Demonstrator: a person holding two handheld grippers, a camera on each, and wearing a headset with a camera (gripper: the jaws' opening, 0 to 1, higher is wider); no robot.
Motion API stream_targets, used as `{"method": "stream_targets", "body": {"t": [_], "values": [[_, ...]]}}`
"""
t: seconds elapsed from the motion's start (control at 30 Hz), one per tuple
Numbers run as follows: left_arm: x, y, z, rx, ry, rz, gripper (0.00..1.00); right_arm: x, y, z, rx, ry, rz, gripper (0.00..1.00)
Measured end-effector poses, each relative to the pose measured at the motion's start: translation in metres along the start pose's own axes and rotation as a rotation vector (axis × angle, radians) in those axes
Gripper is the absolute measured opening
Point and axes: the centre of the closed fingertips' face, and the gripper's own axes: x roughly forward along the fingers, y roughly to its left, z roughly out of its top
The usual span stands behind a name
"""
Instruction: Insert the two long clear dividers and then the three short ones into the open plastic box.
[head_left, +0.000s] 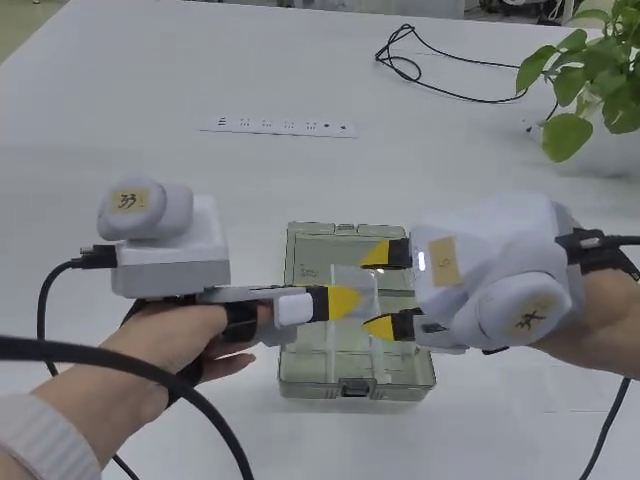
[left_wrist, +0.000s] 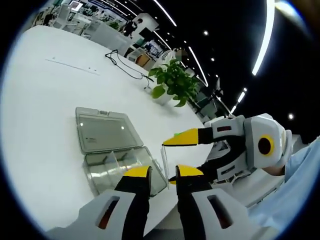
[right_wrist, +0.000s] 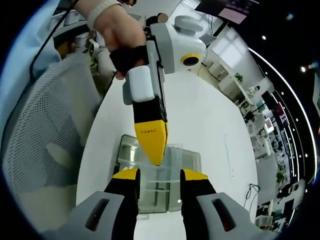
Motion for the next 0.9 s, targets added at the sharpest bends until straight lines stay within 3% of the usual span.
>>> {"method": "stream_targets", "body": {"t": [0.2, 0.67, 0.77, 0.9], "values": [[-0.002, -0.002, 0.000, -0.038, -0.005, -0.028, 0.01, 0.000, 0.000, 0.000, 0.002, -0.005, 0.006, 0.32], [-0.004, -0.004, -0.007, -0.113, -0.001, -0.068, 0.00, -0.002, 0.006, 0.000, -0.013, -0.011, 0.022, 0.32], [-0.006, 0.001, -0.011, -0.067, 0.013, -0.050, 0.00, -0.002, 0.006, 0.002, -0.004, -0.020, 0.038, 0.33], [-0.011, 0.001, -0.011, -0.007, 0.008, -0.070, 0.00, -0.010, 0.000, 0.012, 0.106, -0.089, 0.070, 0.35]]}}
